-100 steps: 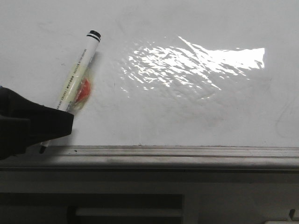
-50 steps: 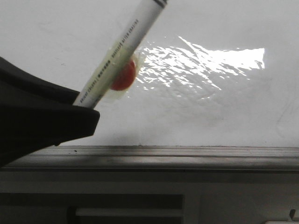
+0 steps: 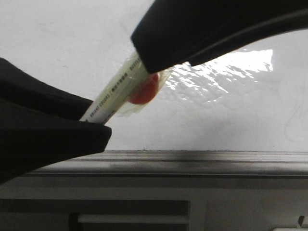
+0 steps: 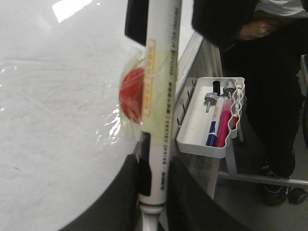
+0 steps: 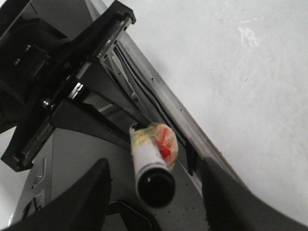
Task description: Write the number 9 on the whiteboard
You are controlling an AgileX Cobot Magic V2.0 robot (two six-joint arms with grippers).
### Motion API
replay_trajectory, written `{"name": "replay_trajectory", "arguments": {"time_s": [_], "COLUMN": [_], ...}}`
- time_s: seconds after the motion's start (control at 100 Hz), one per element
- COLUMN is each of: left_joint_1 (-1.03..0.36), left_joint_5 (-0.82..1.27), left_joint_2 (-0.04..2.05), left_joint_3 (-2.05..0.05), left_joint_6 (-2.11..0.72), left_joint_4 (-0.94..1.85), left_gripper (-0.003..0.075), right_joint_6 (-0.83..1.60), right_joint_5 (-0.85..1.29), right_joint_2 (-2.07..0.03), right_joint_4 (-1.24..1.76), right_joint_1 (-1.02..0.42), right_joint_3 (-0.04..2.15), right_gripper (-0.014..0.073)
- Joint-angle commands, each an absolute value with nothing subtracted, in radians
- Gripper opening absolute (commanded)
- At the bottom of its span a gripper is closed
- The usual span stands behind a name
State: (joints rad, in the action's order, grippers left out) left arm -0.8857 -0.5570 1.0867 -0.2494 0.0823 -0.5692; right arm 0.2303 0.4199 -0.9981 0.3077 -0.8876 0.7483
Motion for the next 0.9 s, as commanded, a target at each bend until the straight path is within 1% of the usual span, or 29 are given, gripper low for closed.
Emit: {"name": "replay_trajectory", "arguments": {"time_s": [0.0,0.06,0.13,0.15,0.18,0.23,0.31,0.34,0.37,0.41,0.46,0.51,0.58,0.63,0.78,0.89], "left_joint_1": [-0.890,-0.890,-0.890,-0.890,-0.890,-0.890,-0.890,-0.890,-0.890,-0.890,-0.890,-0.890,-0.890,-0.887,-0.873,-0.870], "left_joint_5": [-0.640,-0.640,-0.640,-0.640,-0.640,-0.640,-0.640,-0.640,-0.640,-0.640,-0.640,-0.640,-0.640,-0.640,-0.626,-0.592], "left_joint_2": [1.076,1.076,1.076,1.076,1.076,1.076,1.076,1.076,1.076,1.076,1.076,1.076,1.076,1.076,1.038,0.944], "left_joint_3": [-0.275,-0.275,-0.275,-0.275,-0.275,-0.275,-0.275,-0.275,-0.275,-0.275,-0.275,-0.275,-0.275,-0.275,-0.275,-0.275], "left_joint_6": [0.092,0.092,0.092,0.092,0.092,0.092,0.092,0.092,0.092,0.092,0.092,0.092,0.092,0.092,0.092,0.092], "left_joint_4": [-0.551,-0.551,-0.551,-0.551,-0.551,-0.549,-0.548,-0.548,-0.548,-0.550,-0.538,-0.520,-0.500,-0.500,-0.452,-0.347], "left_gripper": [-0.0020,-0.0020,-0.0020,-0.0020,-0.0020,-0.0020,-0.0016,-0.0005,0.0025,0.0071,0.0153,0.0216,0.0274,0.0288,0.0287,0.0286], "right_joint_6": [0.246,0.246,0.246,0.246,0.246,0.246,0.246,0.246,0.246,0.246,0.246,0.246,0.246,0.246,0.246,0.246], "right_joint_5": [0.346,0.344,0.331,0.331,0.335,0.347,0.367,0.369,0.369,0.369,0.371,0.379,0.383,0.383,0.363,0.361], "right_joint_2": [-1.015,-1.020,-1.020,-1.018,-1.018,-1.018,-1.018,-1.018,-1.018,-1.018,-1.018,-1.018,-1.018,-1.018,-0.992,-0.953], "right_joint_4": [0.351,0.354,0.354,0.354,0.355,0.355,0.355,0.355,0.355,0.355,0.355,0.355,0.355,0.355,0.343,0.340], "right_joint_1": [-0.889,-0.889,-0.889,-0.889,-0.889,-0.889,-0.889,-0.889,-0.889,-0.889,-0.889,-0.889,-0.889,-0.889,-0.862,-0.809], "right_joint_3": [0.800,0.810,0.812,0.812,0.812,0.812,0.812,0.812,0.812,0.812,0.812,0.812,0.812,0.812,0.812,0.812], "right_gripper": [0.0365,0.0355,0.0295,0.0258,0.0226,0.0132,0.0006,-0.0034,-0.0069,-0.0067,-0.0067,-0.0067,-0.0066,-0.0060,-0.0059,-0.0059]}}
